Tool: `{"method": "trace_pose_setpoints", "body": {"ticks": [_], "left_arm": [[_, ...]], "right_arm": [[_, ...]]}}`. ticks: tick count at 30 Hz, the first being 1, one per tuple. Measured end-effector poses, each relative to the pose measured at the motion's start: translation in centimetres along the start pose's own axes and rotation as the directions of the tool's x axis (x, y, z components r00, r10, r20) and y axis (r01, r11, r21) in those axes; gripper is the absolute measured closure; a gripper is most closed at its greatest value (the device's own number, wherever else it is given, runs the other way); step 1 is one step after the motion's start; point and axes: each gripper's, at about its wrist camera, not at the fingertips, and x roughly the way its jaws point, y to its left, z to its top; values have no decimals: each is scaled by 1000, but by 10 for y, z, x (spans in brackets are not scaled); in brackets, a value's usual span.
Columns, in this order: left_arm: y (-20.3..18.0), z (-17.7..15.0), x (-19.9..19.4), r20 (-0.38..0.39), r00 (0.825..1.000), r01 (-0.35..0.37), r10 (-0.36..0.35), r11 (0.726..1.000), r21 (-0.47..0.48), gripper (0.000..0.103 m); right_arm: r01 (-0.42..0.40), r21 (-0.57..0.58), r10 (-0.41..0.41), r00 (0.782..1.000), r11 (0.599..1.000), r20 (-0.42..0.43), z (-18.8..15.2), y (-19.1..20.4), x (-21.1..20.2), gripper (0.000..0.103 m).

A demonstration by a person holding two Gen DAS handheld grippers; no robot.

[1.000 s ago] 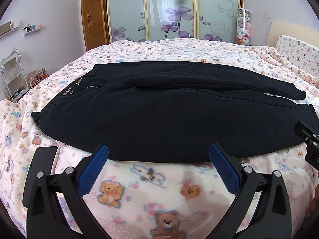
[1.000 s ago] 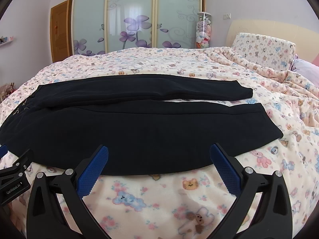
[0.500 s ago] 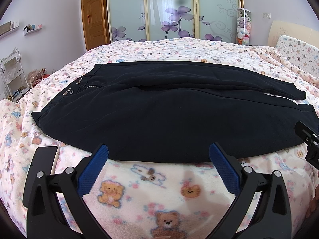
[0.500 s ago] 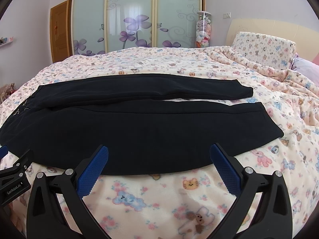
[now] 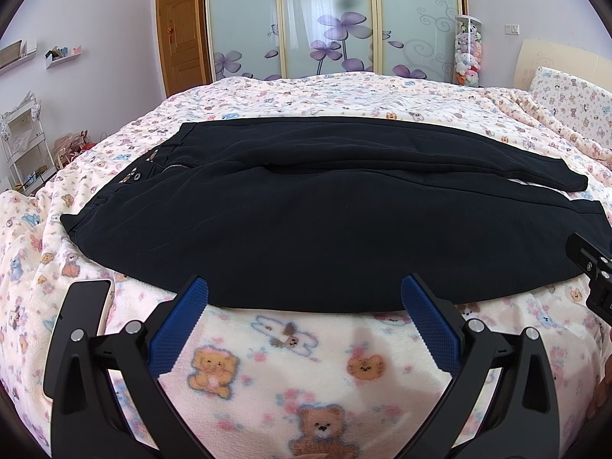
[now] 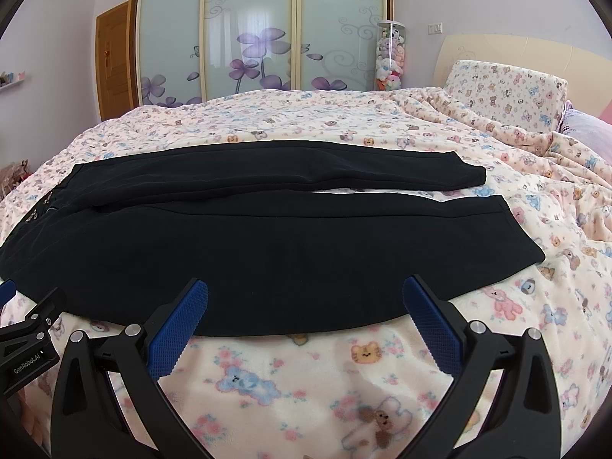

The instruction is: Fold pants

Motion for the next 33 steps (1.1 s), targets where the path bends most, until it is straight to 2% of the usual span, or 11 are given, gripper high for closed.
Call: {"method": "trace_pose_setpoints", "body": {"ticks": [15, 18, 23, 25, 28, 33], "left_arm": [[0, 0, 0, 0, 1000, 0, 0, 1000, 1, 2], [0, 0, 0, -1, 1000, 0, 0, 1000, 0, 2], [1, -2, 3, -8, 1000, -1, 1, 1000, -1, 2], [4, -6, 5, -9, 1000, -7, 7, 1000, 0, 2], [4, 4, 13, -8, 999, -35, 35, 999, 3, 2], [7, 25, 9, 75, 994, -84, 85, 996, -12, 2]], "right_arm": [[-4, 5, 4, 1000, 1000, -5, 6, -6, 0, 1], [-34, 14, 34, 999, 999, -1, -2, -5, 2, 1], [-82, 36, 80, 995, 996, 64, 3, -11, -6, 1], [-98, 31, 94, 991, 995, 93, 14, -19, -10, 1], [-140, 22, 137, 984, 990, 116, 32, -30, -8, 1], [-201, 32, 194, 970, 979, 149, 88, -73, 18, 1]]}}
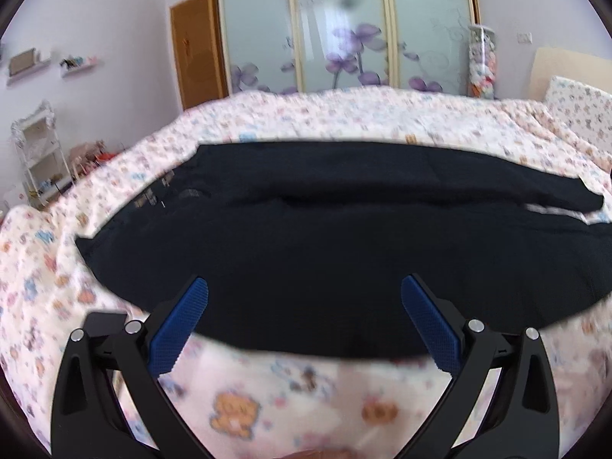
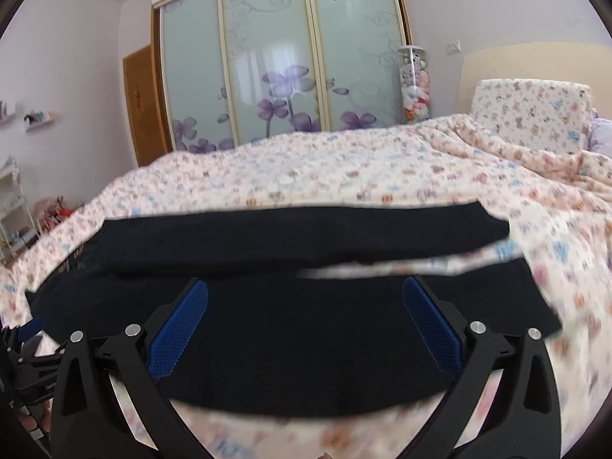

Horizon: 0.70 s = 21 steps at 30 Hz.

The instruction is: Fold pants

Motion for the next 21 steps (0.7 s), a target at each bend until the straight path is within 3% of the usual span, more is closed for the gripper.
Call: {"method": "trace_pose_setpoints", "body": {"ticks": [5, 9, 14, 17, 21], "left_arm": [[3, 11, 4, 78, 996, -32, 37, 998, -61, 2], [4, 9, 17, 66, 997, -32, 38, 996, -84, 2], [16, 4, 20, 69, 996, 69, -61, 991, -117, 2], [22, 0, 26, 58, 985, 166, -160, 975, -146, 2], [26, 0, 46, -11, 971, 231, -238, 953, -195, 2]], "right_arm": [[-62, 105, 72, 993, 993, -96, 41, -56, 60, 1], [-45, 270, 103, 973, 962, -205, 59, -113, 125, 1], [107, 331, -18, 966, 938, -259, 75, -172, 184, 2], [158, 302, -60, 949, 940, -310, 88, -202, 210, 15], [267, 266, -170, 926, 926, -336, 97, -242, 234, 21]]}}
